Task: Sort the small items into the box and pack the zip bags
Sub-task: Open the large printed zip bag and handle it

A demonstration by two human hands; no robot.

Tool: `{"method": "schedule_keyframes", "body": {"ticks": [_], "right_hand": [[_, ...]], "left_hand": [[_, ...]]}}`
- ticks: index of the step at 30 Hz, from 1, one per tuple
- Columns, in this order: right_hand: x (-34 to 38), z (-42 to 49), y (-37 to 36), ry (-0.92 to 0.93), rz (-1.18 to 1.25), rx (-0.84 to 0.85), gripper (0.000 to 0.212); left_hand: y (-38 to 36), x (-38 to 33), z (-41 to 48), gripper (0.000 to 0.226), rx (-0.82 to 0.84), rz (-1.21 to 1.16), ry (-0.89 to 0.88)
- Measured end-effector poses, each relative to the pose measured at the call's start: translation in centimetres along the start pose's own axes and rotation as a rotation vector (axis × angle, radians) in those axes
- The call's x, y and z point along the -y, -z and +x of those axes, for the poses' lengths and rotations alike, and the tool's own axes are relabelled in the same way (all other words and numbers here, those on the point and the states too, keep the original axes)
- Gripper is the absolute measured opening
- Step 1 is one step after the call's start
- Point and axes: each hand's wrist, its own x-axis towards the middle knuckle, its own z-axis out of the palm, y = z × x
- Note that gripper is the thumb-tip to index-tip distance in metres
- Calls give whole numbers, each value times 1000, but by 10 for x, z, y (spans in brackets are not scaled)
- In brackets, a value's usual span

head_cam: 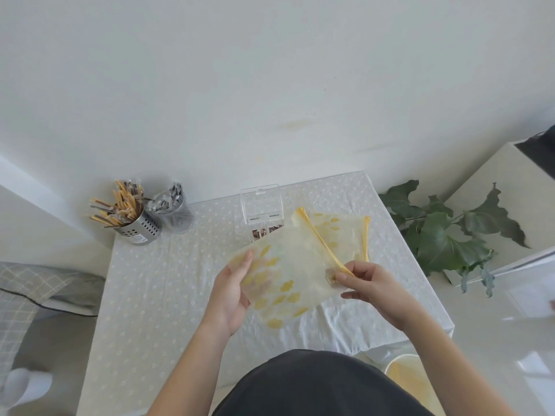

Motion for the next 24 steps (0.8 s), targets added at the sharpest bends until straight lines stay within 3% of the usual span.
{"method": "schedule_keyframes", "body": {"ticks": [5,8,12,18,21,24], "right_hand": [[15,13,4,-6,29,35,33],[18,29,8,20,28,-113,28],[11,42,22,8,31,-261,30],[0,49,45,-38,141,-407,29],[-2,53,68,-136,122,-280,19],[-11,60,89,-159,43,-209,28]], "left_hand": [[-23,6,11,30,42,192,-1],[-36,11,16,27,71,299,-9],[-43,19,29,26,-37,319,-52],[-51,43,51,32,72,315,156],[-59,62,64,27,-24,290,132],[-67,76,78,25,-34,247,177]]}}
